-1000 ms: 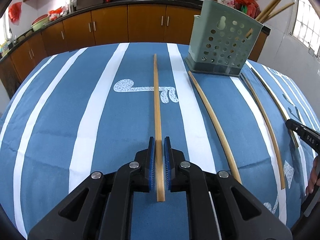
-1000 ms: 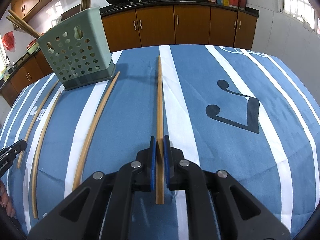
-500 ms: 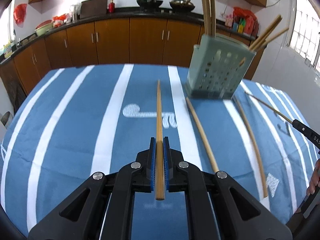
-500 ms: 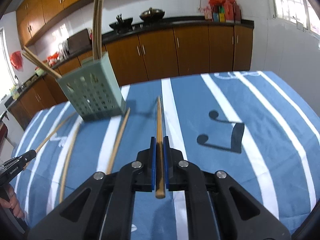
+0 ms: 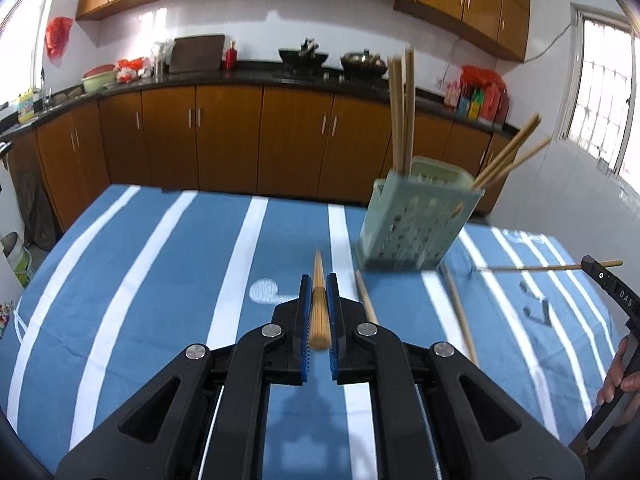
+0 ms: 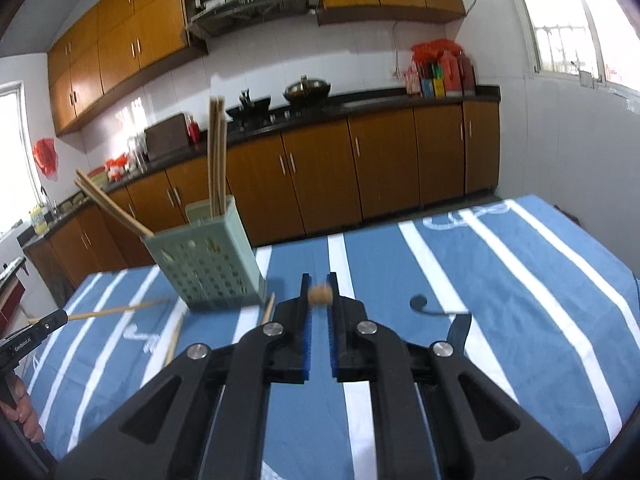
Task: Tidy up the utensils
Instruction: 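Raise the left gripper's chopstick upright above the holder while the right gripper carries its own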
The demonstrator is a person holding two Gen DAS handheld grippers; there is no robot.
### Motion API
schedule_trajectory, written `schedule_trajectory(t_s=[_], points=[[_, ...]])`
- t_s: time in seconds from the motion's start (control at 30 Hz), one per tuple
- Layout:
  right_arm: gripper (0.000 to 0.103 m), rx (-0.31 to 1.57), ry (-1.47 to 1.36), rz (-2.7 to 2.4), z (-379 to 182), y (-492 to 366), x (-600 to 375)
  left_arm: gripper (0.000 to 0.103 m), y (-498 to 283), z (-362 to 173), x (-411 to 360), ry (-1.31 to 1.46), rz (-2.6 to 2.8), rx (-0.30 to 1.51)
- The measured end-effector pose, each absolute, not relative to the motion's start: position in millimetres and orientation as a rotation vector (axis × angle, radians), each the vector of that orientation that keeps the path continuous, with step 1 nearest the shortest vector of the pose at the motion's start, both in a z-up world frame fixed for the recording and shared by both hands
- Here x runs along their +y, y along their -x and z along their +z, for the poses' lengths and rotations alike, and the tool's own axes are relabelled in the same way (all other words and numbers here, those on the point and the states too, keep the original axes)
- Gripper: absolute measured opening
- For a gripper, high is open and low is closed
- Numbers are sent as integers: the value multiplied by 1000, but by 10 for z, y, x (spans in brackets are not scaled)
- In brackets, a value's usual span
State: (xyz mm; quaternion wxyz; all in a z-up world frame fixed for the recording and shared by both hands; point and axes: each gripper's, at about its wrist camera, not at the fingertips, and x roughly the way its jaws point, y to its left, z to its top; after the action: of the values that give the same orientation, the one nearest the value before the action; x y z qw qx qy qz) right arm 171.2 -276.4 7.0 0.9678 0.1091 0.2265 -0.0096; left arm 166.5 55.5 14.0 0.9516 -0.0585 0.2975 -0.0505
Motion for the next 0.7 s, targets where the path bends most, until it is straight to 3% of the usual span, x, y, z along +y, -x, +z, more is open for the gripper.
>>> schedule_trajectory(t_s=[0.7], points=[[8,332,-169,41,624,-1671,-2631,7,-1629,653,573,128,-124,471]])
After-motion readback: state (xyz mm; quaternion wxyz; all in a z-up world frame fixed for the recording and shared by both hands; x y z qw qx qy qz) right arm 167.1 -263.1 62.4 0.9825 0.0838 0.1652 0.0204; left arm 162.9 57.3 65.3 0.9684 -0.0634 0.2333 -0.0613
